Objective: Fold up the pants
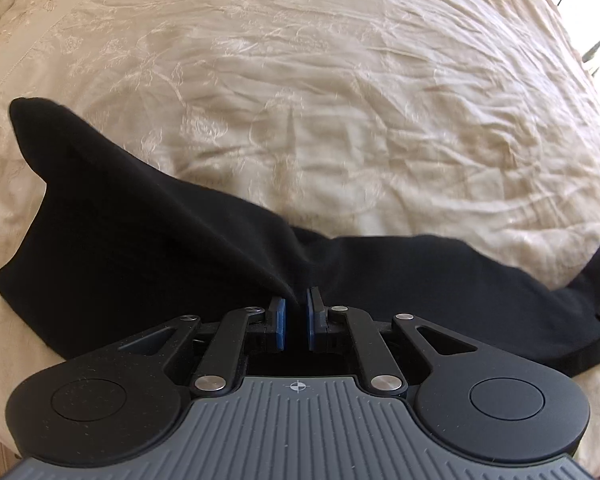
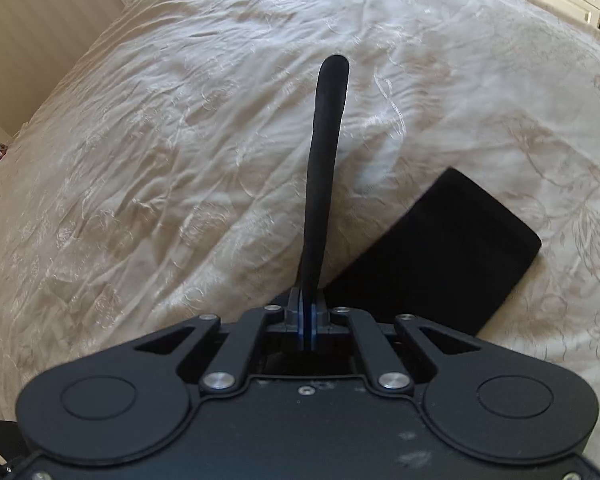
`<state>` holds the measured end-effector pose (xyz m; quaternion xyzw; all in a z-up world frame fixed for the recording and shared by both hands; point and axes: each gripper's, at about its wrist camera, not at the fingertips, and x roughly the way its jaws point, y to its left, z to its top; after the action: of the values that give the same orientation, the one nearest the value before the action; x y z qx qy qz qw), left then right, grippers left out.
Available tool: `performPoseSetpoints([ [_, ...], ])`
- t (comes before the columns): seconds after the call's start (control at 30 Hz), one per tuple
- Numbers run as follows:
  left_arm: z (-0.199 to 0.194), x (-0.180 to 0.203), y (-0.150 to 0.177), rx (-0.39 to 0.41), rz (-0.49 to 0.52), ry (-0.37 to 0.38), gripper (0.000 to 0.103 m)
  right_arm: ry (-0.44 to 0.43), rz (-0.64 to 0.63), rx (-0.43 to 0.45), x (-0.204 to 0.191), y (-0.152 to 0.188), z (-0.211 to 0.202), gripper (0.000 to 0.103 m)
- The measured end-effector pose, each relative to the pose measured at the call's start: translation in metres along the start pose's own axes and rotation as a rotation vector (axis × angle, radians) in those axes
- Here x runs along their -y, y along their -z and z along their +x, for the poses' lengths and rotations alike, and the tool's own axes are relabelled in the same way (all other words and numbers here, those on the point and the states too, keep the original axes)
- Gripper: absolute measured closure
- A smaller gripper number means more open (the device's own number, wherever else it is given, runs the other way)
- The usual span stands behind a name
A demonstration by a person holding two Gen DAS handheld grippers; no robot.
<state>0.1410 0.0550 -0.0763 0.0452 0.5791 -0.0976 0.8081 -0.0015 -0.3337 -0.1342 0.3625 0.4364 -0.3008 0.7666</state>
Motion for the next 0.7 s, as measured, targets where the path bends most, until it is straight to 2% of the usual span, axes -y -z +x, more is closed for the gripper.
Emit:
performPoseSetpoints([
  [0.23, 0.000, 0.013, 0.036, -0.008, 0.070, -0.038, 0.093, 0.010, -0.018, -0.023, 0.019, 0.020, 0.007, 0.097],
  [0.37, 0.011, 0.015, 0.049, -0.033, 0.065, -0.060, 0.093, -0.031, -0.011, -0.043, 0.034, 0.024, 0.005, 0.091],
  [0.5, 0.017, 0.011, 0.056, -0.050, 0.031, -0.063, 0.093, -0.074, 0.034, -0.048, 0.053, 0.025, 0.003, 0.085],
  [0.57, 0.018, 0.011, 0.058, -0.051, 0.025, -0.069, 0.093, -0.079, 0.063, -0.044, 0.064, 0.024, 0.001, 0.080],
  [0.7, 0.018, 0.013, 0.060, -0.048, 0.013, -0.082, 0.093, -0.081, 0.150, -0.018, 0.089, 0.019, -0.002, 0.075],
])
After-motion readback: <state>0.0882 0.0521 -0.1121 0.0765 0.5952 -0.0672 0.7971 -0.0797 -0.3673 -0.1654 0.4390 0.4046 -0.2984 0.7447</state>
